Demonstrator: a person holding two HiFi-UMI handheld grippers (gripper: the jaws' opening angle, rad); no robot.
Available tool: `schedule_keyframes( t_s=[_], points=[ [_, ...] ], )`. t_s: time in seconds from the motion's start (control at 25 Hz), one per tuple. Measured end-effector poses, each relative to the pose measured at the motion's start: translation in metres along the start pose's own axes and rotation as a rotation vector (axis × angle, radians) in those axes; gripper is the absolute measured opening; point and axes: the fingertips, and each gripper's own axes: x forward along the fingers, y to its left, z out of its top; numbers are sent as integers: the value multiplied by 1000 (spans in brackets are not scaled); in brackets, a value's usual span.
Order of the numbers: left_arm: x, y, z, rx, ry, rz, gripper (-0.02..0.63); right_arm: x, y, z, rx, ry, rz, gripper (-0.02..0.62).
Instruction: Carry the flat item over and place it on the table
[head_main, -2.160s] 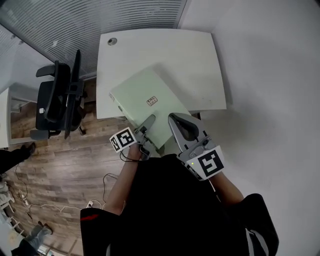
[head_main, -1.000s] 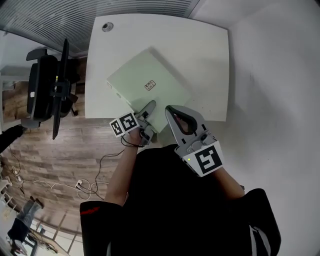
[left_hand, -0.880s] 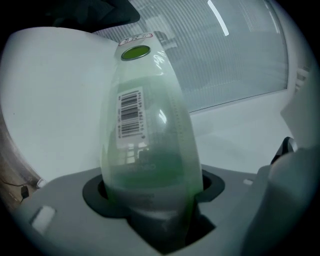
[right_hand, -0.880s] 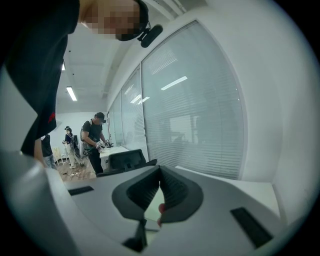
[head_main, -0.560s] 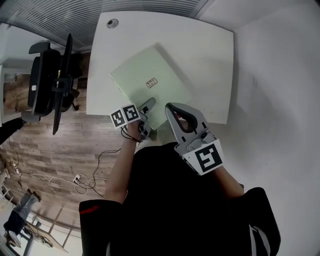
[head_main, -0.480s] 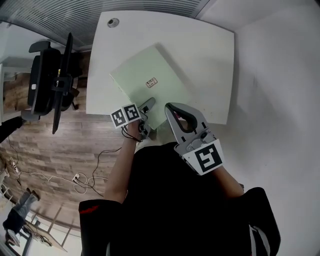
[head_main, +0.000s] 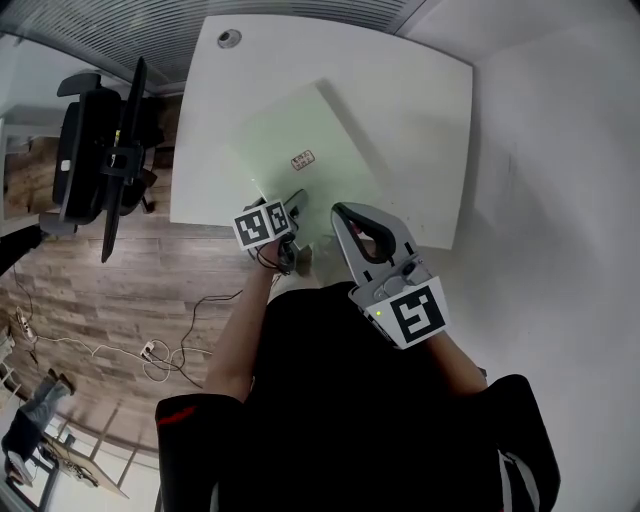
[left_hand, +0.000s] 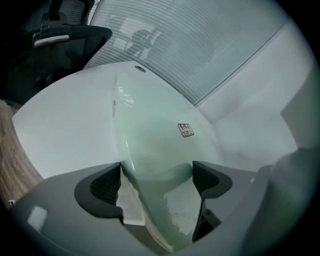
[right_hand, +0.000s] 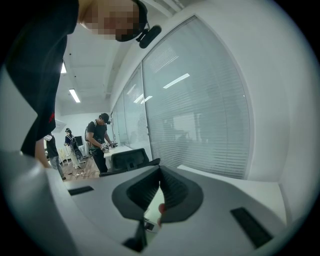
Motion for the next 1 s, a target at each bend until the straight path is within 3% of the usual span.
schedule_keyframes(
  t_s=[0.48,0.64,0.72,1.0],
  points=[
    [26,-16,26,27,-8,-14,448,-4,-2,0,15,-11,-30,0],
    [36,-26,37,35,-6,-25,448,-3,2,8,14,-59,-28,0],
    [38,-28,41,35,-4,-27,448,-4,4,3,18,-24,-33,0],
    [12,-30,41,101,-62,-59,427,-9,9,0,34,-7,-61,0]
  ],
)
